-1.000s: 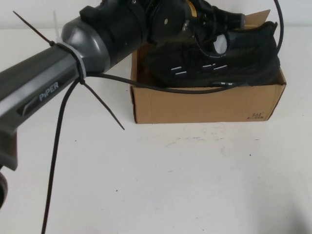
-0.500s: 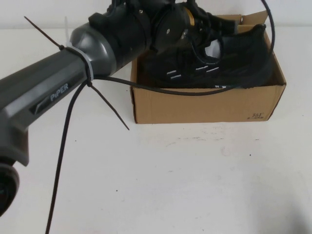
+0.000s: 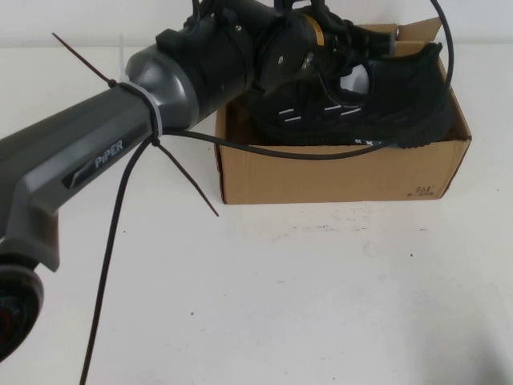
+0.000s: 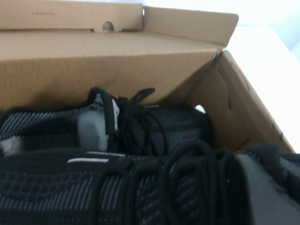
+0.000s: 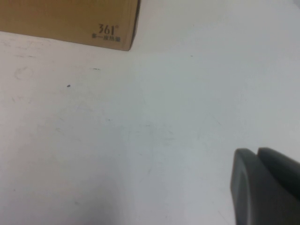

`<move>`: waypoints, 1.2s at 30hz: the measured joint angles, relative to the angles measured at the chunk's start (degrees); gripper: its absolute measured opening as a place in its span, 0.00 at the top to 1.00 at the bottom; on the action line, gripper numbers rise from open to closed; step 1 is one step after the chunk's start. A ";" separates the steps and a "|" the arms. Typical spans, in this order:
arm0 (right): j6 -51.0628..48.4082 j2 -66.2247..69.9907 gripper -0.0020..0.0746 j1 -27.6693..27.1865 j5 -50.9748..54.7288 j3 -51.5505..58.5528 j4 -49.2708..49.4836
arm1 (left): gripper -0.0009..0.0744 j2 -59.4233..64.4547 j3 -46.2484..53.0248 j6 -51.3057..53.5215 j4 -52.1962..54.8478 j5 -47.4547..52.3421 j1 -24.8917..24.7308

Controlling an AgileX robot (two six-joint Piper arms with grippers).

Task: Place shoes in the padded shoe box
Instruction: Place the shoe in the shoe box

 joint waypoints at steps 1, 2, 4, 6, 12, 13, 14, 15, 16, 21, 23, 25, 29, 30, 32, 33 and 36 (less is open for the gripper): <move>0.00 0.00 0.98 0.00 0.00 0.00 0.00 | 0.99 0.12 0.00 -0.04 0.00 -0.57 0.00; 0.00 0.00 0.98 0.00 0.00 0.00 0.00 | 0.99 0.33 0.00 -0.14 0.00 -0.97 0.11; 0.00 0.00 0.98 0.00 0.00 0.00 0.00 | 0.99 0.48 0.00 -0.27 0.25 -1.35 0.11; 0.00 0.00 0.98 0.00 0.00 0.00 0.00 | 0.99 0.71 0.00 -0.63 0.94 -1.83 0.18; 0.00 0.00 0.98 0.00 0.00 0.00 0.00 | 0.99 0.71 0.00 -1.15 1.75 -2.32 0.62; 0.00 0.00 0.98 0.00 0.00 0.00 0.00 | 0.99 0.71 0.00 -1.15 1.99 -2.59 0.62; 0.00 0.00 0.98 0.00 0.00 0.00 0.00 | 0.99 0.71 0.00 -1.15 2.44 -2.90 0.62; 0.00 0.00 0.98 0.00 0.00 0.00 0.00 | 0.99 0.71 0.00 -1.41 2.87 -3.17 0.62; 0.00 0.00 0.98 0.00 0.00 0.00 0.00 | 0.99 0.71 0.00 -1.97 3.15 -3.62 0.62; 0.00 0.00 0.98 0.00 0.00 0.00 0.00 | 0.99 0.73 0.00 -2.56 3.83 -4.42 0.86; 0.00 0.00 0.98 0.00 0.00 0.00 0.00 | 0.99 0.83 0.00 -2.83 4.00 -4.42 0.97; 0.00 0.00 0.98 0.00 0.00 0.00 0.00 | 0.99 0.94 0.00 -2.95 4.00 -4.31 1.06; 0.00 0.00 0.98 0.00 0.00 0.00 0.00 | 0.99 1.26 0.00 -3.32 3.63 -4.30 1.06; 0.00 0.00 0.98 0.00 0.00 0.00 0.00 | 0.99 1.26 0.00 -3.43 3.51 -4.30 0.93; 0.00 0.00 0.98 0.00 0.00 0.00 0.00 | 0.99 1.26 0.00 -3.42 3.43 -4.30 0.57; 0.00 0.00 0.98 0.00 0.00 0.00 0.00 | 0.99 1.26 0.00 -3.42 3.43 -4.30 0.21; 0.00 0.00 0.98 0.00 0.00 0.00 0.00 | 0.99 1.82 0.00 -3.42 3.43 -4.30 -0.50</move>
